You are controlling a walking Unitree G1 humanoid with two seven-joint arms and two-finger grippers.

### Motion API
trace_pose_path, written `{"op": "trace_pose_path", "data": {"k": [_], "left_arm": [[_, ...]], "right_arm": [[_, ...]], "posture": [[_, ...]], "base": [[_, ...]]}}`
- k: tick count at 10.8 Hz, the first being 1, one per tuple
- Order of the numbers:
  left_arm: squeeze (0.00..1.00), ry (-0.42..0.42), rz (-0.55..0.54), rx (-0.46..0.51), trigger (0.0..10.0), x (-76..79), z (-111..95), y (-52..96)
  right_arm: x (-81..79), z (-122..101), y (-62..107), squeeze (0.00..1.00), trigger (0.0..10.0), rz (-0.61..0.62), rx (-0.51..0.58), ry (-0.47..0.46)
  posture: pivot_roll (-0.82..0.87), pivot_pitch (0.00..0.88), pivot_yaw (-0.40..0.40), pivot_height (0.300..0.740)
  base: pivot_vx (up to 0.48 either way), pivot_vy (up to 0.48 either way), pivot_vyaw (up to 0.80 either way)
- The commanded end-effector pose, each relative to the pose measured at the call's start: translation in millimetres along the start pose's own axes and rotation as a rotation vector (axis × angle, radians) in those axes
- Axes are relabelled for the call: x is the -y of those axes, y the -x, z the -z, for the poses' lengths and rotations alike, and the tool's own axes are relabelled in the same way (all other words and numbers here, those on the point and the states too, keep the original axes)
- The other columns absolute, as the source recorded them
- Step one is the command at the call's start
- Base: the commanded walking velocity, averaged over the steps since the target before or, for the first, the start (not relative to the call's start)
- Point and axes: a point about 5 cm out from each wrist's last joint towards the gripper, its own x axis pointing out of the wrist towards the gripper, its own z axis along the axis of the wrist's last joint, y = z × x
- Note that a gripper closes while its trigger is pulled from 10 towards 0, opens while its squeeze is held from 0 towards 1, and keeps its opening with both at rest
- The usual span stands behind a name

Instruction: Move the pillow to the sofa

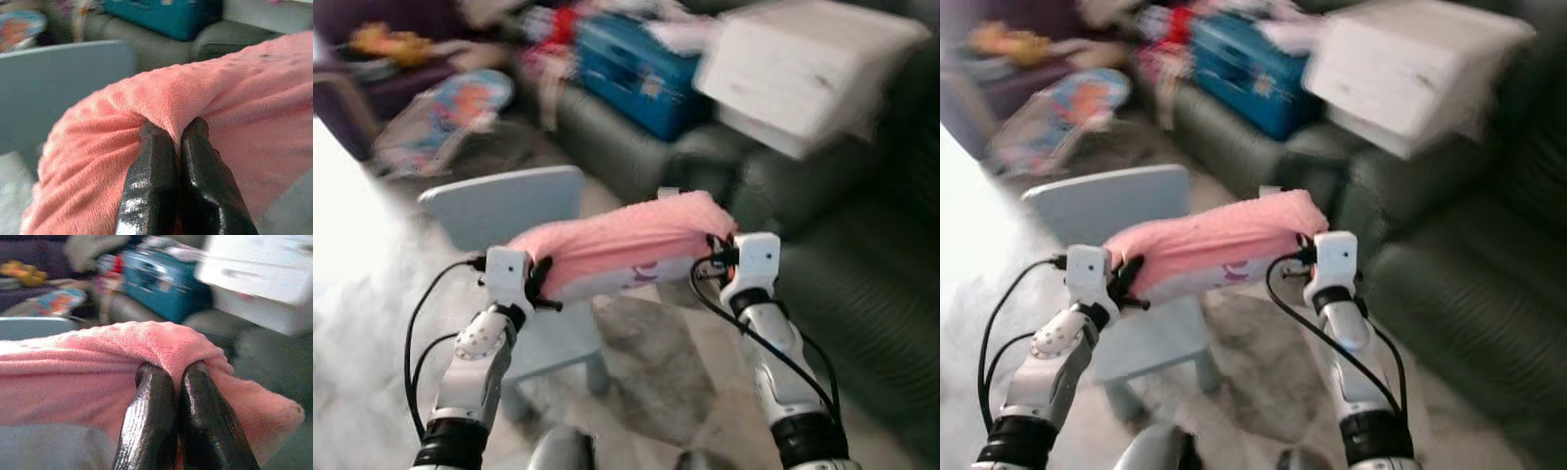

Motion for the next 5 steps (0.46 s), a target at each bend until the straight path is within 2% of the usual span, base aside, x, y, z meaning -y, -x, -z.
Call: {"op": "trace_pose_path", "data": {"k": [1, 5], "left_arm": [[0.00, -0.002, 0.015, 0.025, 10.0, 7.1, -6.6, -4.0], [0.00, 0.001, 0.018, 0.024, 10.0, 8.3, -5.7, -3.4]], "right_arm": [[22.1, -3.2, 2.4, 0.00, 10.0, 0.075, 0.010, 0.013], [22.1, -3.1, 1.6, 0.00, 10.0, 0.070, 0.007, 0.015]], "posture": [[-0.02, 0.000, -0.022, 0.740], [-0.02, 0.000, -0.025, 0.740]], "base": [[0.255, 0.000, -0.80], [0.000, 0.000, -0.80]]}}
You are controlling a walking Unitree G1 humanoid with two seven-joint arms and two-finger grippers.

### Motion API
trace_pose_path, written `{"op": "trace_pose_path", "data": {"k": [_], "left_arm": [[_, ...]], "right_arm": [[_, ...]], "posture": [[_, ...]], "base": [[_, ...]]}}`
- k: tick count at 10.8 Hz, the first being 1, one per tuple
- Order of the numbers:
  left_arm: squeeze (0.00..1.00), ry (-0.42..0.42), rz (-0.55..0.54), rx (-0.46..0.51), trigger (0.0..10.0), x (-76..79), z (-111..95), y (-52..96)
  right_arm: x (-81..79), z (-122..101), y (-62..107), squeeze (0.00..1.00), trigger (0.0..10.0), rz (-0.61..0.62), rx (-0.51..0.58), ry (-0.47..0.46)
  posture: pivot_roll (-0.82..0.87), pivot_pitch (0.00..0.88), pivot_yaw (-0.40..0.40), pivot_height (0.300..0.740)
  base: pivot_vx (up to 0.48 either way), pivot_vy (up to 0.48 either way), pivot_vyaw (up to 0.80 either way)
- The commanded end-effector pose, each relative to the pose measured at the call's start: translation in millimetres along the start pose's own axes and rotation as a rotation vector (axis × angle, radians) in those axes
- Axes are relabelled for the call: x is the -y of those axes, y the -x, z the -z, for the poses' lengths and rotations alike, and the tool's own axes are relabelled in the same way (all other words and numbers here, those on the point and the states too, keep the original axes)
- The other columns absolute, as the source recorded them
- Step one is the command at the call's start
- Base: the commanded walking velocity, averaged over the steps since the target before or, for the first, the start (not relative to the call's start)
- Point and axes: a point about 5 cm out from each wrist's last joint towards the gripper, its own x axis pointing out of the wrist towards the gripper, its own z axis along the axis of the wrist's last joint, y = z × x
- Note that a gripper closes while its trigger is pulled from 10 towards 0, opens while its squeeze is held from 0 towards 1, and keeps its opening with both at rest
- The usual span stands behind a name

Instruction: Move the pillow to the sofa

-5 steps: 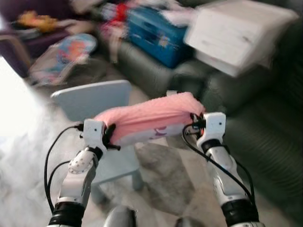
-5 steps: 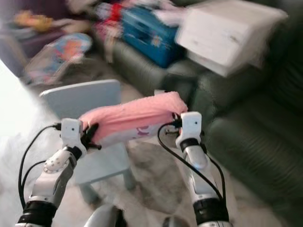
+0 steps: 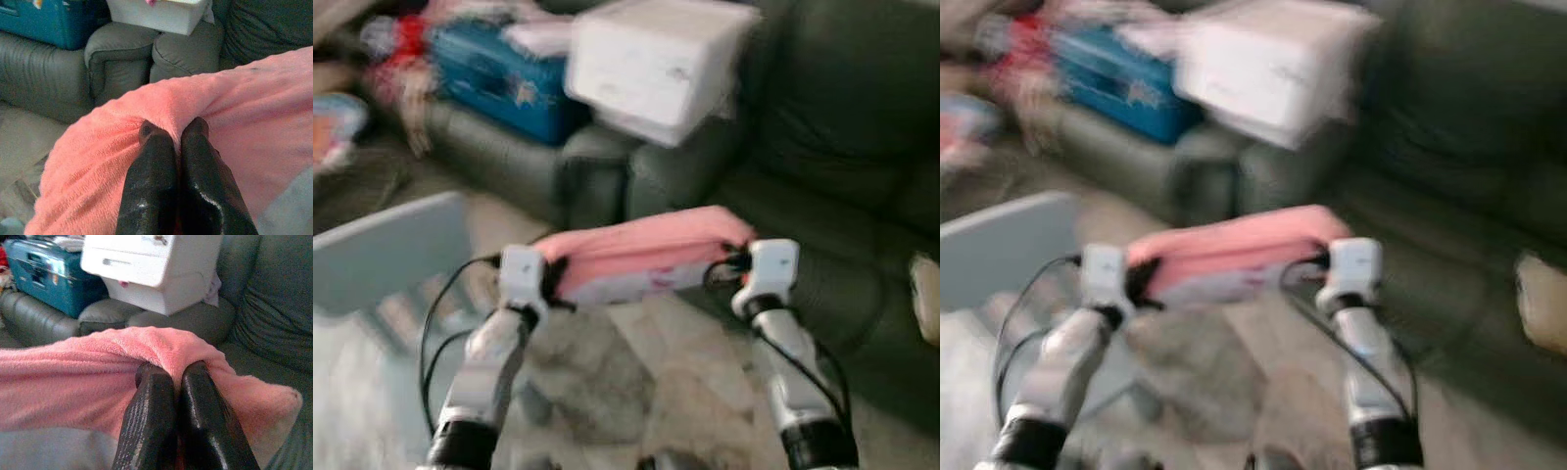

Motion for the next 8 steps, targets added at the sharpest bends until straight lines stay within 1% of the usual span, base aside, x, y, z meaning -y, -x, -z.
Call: {"op": "trace_pose_path", "data": {"k": [1, 4, 5, 7, 8], "left_arm": [[0.00, -0.006, -0.011, 0.015, 10.0, -0.9, -3.1, 0.8], [0.00, -0.005, -0.001, 0.021, 10.0, 0.4, -3.8, 0.7], [0.00, -0.004, 0.003, 0.022, 10.0, 0.9, -3.7, 0.7], [0.00, -0.004, 0.010, 0.023, 10.0, 2.0, -3.6, 1.0], [0.00, -0.004, 0.012, 0.022, 10.0, 1.9, -3.6, 1.3]], "right_arm": [[8.9, -5.5, -1.5, 0.00, 10.0, 0.029, 0.019, 0.006], [8.9, -5.6, -1.3, 0.00, 10.0, 0.030, 0.019, 0.007], [8.8, -5.5, -1.1, 0.00, 10.0, 0.029, 0.020, 0.007], [7.8, -5.5, -1.3, 0.00, 10.0, 0.029, 0.021, 0.004], [7.1, -5.0, -1.3, 0.00, 10.0, 0.029, 0.019, 0.004]], "posture": [[-0.02, 0.000, -0.025, 0.740], [-0.02, 0.000, -0.024, 0.740], [-0.02, 0.000, -0.024, 0.740], [-0.02, 0.000, -0.022, 0.740], [-0.02, 0.000, -0.021, 0.740]], "base": [[0.000, 0.000, -0.80], [0.272, 0.000, -0.80], [0.277, 0.000, -0.58], [0.313, 0.000, 0.00], [0.311, 0.000, -0.80]]}}
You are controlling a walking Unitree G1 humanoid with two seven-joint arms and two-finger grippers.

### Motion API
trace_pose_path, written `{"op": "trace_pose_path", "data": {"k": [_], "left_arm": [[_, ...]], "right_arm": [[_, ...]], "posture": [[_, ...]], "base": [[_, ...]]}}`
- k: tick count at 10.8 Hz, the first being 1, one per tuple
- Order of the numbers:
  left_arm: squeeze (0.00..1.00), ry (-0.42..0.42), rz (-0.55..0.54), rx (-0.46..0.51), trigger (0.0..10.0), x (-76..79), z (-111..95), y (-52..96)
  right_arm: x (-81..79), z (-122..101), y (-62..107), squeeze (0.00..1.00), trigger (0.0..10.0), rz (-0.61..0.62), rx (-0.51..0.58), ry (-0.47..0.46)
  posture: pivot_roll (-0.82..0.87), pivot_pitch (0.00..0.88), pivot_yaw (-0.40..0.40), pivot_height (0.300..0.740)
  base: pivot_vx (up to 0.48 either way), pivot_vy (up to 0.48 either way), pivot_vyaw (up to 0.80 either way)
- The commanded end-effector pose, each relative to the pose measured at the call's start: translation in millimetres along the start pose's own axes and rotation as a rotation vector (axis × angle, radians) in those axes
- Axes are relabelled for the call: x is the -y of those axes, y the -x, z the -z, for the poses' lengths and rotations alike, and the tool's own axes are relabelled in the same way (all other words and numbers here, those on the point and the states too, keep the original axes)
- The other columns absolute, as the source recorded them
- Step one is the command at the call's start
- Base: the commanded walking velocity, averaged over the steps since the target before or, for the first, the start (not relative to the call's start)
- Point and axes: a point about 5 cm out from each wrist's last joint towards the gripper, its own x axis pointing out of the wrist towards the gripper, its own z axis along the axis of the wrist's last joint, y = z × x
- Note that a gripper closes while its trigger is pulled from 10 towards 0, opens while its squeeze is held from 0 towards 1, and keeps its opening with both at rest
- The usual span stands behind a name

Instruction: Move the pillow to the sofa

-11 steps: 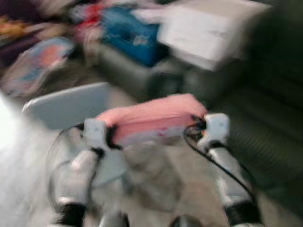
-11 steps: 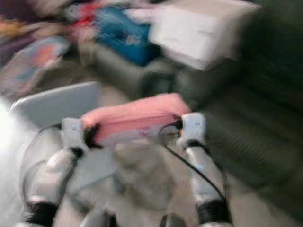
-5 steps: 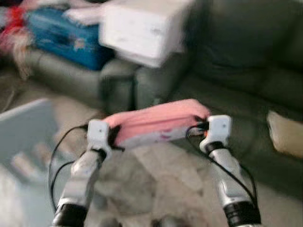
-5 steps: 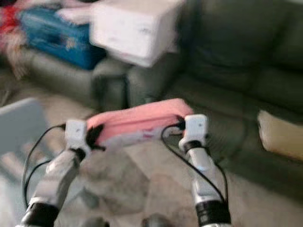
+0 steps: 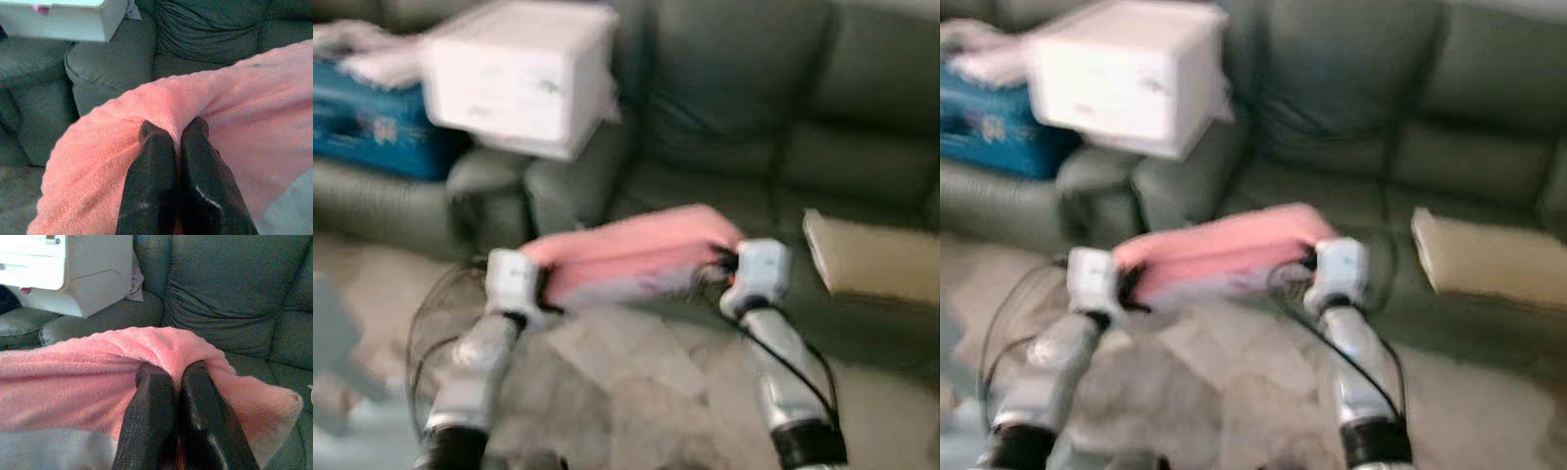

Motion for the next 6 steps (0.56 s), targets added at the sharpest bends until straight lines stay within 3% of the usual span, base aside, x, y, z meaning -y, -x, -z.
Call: {"op": "trace_pose_path", "data": {"k": [1, 6], "left_arm": [[0.00, -0.001, 0.027, 0.030, 10.0, 8.7, -7.0, -4.0], [0.00, -0.004, 0.038, 0.029, 10.0, 10.9, -7.4, -5.1]], "right_arm": [[18.4, -5.5, 1.8, 0.00, 10.0, 0.062, 0.020, 0.016], [18.0, -4.8, 2.4, 0.00, 10.0, 0.067, 0.022, 0.015]], "posture": [[-0.02, 0.000, -0.018, 0.740], [-0.02, 0.000, -0.013, 0.740]], "base": [[0.319, 0.000, -0.80], [0.319, 0.000, -0.53]]}}
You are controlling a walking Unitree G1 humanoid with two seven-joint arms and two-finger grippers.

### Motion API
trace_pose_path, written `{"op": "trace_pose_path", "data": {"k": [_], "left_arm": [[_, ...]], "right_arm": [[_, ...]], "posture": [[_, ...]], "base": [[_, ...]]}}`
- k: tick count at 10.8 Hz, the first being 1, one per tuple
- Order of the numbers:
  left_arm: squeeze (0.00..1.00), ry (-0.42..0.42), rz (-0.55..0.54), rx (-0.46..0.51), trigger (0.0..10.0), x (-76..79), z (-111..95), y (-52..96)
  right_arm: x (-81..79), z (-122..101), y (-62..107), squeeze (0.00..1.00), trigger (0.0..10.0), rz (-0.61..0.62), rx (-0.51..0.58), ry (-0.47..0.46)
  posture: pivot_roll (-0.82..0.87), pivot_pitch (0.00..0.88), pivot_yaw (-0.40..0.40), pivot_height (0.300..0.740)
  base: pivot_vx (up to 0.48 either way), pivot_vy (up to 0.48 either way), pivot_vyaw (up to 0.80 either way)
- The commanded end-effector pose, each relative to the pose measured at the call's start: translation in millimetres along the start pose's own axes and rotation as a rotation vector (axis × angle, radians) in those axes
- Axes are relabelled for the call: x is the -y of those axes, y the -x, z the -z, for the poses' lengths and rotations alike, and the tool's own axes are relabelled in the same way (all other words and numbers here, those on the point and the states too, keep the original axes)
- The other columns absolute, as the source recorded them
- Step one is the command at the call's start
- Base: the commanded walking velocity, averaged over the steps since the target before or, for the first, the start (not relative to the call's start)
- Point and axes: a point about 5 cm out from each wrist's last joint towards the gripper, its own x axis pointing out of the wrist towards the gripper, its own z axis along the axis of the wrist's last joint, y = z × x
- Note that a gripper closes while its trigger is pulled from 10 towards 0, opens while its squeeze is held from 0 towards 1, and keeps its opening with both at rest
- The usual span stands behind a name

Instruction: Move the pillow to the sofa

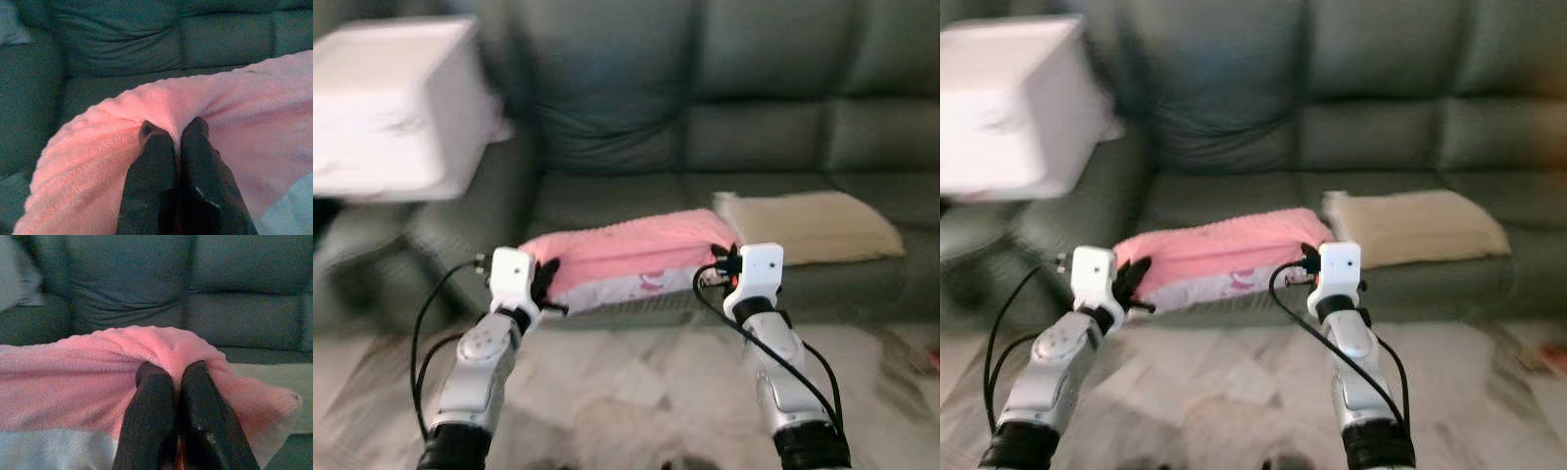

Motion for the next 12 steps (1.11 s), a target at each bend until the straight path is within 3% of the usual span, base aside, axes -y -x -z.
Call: {"op": "trace_pose_path", "data": {"k": [1, 6, 10, 12], "left_arm": [[0.00, -0.006, 0.009, 0.016, 10.0, 3.7, -3.9, -2.0], [0.00, 0.000, 0.001, 0.013, 10.0, 4.4, -3.5, -3.0], [0.00, 0.005, -0.054, -0.014, 10.0, 0.0, -0.4, -3.6], [0.00, 0.006, -0.066, -0.028, 10.0, -1.2, 2.0, -2.4]], "right_arm": [[12.6, -6.4, 0.0, 0.00, 10.0, 0.042, 0.027, 0.011], [12.2, -6.7, -1.1, 0.00, 10.0, 0.038, 0.027, 0.014], [11.0, -5.2, -0.2, 0.00, 10.0, 0.035, 0.023, 0.007], [10.0, -3.4, 2.0, 0.00, 10.0, 0.031, 0.019, 0.006]], "posture": [[-0.02, 0.000, -0.013, 0.740], [-0.03, 0.000, -0.016, 0.740], [-0.02, 0.000, -0.017, 0.740], [-0.02, 0.000, -0.018, 0.740]], "base": [[0.326, 0.000, -0.48], [0.333, 0.000, -0.46], [0.000, 0.000, -0.33], [0.000, 0.371, 0.00]]}}
